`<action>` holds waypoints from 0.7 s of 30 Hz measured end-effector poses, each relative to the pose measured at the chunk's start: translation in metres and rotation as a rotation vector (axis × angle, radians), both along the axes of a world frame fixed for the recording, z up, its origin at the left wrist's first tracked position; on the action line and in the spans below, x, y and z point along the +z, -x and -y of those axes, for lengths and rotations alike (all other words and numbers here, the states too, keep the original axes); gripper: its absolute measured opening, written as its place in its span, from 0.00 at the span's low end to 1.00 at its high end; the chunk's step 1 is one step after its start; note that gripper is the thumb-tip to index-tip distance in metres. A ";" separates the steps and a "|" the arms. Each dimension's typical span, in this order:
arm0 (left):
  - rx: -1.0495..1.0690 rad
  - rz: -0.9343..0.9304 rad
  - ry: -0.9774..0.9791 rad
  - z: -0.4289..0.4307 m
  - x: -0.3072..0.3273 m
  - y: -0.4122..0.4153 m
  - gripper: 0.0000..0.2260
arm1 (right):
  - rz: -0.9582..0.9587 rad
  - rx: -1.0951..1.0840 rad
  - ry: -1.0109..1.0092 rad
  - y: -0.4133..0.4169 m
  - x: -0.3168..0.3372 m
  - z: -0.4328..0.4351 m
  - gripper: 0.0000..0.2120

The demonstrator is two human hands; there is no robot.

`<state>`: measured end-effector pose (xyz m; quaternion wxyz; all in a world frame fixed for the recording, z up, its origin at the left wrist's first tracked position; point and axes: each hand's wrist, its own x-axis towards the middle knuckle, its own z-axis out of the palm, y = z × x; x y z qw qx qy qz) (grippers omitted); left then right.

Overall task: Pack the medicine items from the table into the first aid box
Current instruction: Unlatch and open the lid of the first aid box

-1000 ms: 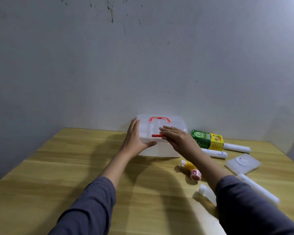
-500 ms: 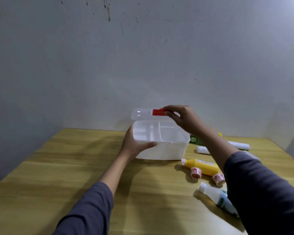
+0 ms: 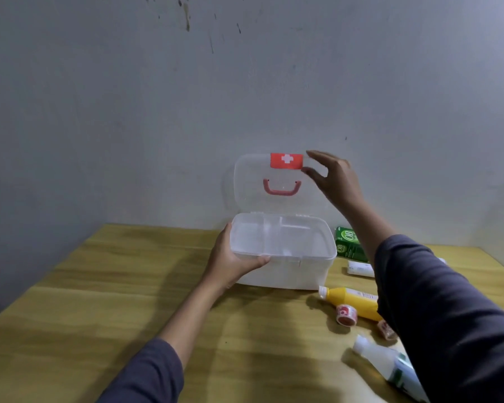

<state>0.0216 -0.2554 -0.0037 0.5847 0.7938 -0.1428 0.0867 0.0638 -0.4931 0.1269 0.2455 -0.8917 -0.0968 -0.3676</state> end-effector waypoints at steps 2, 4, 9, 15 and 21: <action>0.014 -0.003 0.001 0.001 0.000 0.001 0.45 | 0.019 -0.018 -0.118 -0.006 -0.005 0.009 0.18; 0.025 0.003 0.011 0.002 0.000 0.004 0.44 | -0.007 -0.051 -0.276 -0.009 -0.012 0.016 0.17; 0.059 0.024 0.033 0.004 -0.002 0.011 0.42 | -0.022 -0.122 -0.337 -0.020 -0.023 0.019 0.18; 0.103 0.034 0.013 0.002 -0.002 0.023 0.47 | -0.013 -0.053 -0.477 -0.018 -0.023 0.011 0.16; 0.129 0.021 -0.007 0.000 -0.005 0.021 0.46 | -0.145 -0.075 -0.472 0.010 -0.048 0.037 0.13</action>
